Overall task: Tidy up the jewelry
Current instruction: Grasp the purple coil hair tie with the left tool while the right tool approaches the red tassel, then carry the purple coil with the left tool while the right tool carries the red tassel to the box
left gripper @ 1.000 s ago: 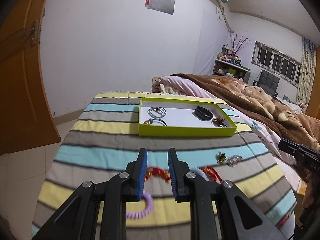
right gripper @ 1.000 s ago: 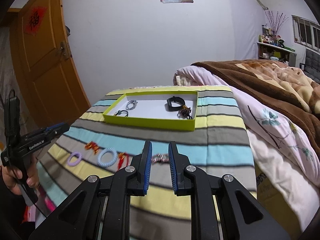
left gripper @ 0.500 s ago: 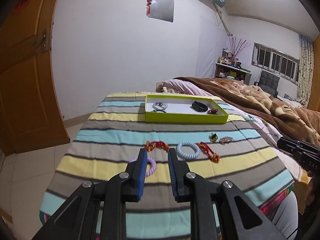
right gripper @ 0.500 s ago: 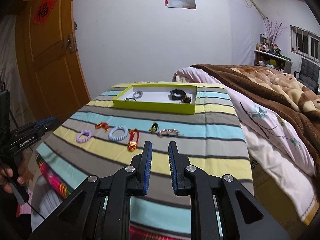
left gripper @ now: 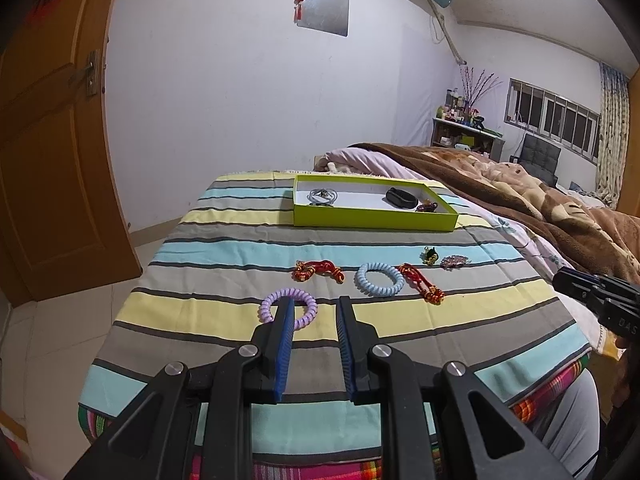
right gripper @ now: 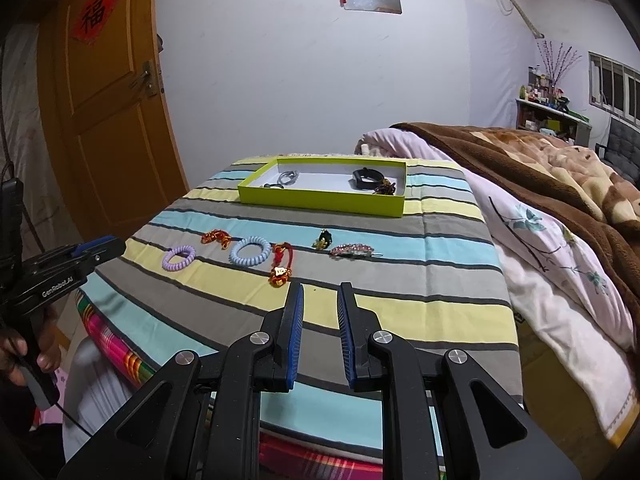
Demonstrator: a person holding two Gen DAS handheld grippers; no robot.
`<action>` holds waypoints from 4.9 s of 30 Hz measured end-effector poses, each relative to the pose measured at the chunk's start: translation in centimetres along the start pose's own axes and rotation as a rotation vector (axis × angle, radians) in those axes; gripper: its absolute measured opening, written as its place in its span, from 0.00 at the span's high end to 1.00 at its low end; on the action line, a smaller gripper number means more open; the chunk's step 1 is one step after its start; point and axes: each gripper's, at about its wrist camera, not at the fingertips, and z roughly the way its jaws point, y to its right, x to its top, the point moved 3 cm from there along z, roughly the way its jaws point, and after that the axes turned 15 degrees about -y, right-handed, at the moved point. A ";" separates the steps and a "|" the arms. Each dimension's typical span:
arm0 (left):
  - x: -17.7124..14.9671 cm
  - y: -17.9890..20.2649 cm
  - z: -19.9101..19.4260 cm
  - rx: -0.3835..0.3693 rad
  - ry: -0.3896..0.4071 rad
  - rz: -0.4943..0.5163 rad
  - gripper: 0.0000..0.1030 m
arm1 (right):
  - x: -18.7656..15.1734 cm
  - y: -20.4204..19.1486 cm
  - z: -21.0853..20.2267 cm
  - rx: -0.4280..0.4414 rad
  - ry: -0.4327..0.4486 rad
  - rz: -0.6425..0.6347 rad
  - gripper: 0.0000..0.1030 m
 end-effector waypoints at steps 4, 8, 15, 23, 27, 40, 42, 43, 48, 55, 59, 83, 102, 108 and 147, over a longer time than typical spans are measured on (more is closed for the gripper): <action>0.1 -0.3 1.0 0.000 -0.020 -0.001 0.80 | 0.0 0.1 0.7 0.009 -0.016 0.005 0.82; 0.3 -0.8 2.2 0.010 -0.043 -0.009 0.80 | 0.2 0.3 1.4 0.021 -0.031 0.011 0.62; 1.0 -2.4 4.2 0.030 -0.072 -0.027 0.80 | 0.8 0.0 2.8 0.026 -0.057 0.005 0.62; 1.4 -3.5 7.1 0.034 -0.132 -0.039 0.80 | 1.9 -0.7 5.1 0.039 -0.095 -0.003 0.62; 1.4 -3.8 8.4 0.036 -0.162 -0.045 0.80 | 2.4 -1.3 6.3 0.042 -0.114 -0.018 0.62; 2.2 -3.9 10.6 0.055 -0.213 -0.045 0.79 | 4.1 -2.9 10.4 0.068 -0.194 -0.040 0.62; 2.3 -3.7 10.8 0.062 -0.219 -0.033 0.79 | 4.3 -3.3 11.1 0.068 -0.208 -0.048 0.62; 2.3 -3.6 10.8 0.062 -0.221 -0.028 0.79 | 4.3 -3.5 11.4 0.066 -0.215 -0.051 0.62; 2.5 -3.6 11.2 0.063 -0.233 -0.025 0.79 | 4.5 -3.7 13.0 0.037 -0.269 -0.055 0.62; 2.5 -3.4 11.3 0.079 -0.233 -0.008 0.80 | 4.5 -4.4 14.0 -0.031 -0.290 -0.113 0.74; 2.4 -2.7 11.4 0.096 -0.237 0.029 0.89 | 4.5 -4.7 14.0 -0.045 -0.290 -0.137 0.84; 1.4 -0.8 7.0 -0.043 -0.150 -0.006 0.92 | 3.2 -2.7 7.6 0.035 -0.168 -0.028 0.85; 5.0 2.4 4.8 -0.079 -0.072 0.052 0.92 | 4.6 -0.9 5.0 0.020 -0.088 0.014 0.85; 6.7 3.1 4.9 -0.081 -0.054 0.072 0.92 | 5.7 -0.5 5.0 0.013 -0.074 0.013 0.85; 21.5 3.5 20.6 -0.037 -0.132 0.089 0.92 | 17.3 5.2 18.5 -0.028 -0.191 0.023 0.85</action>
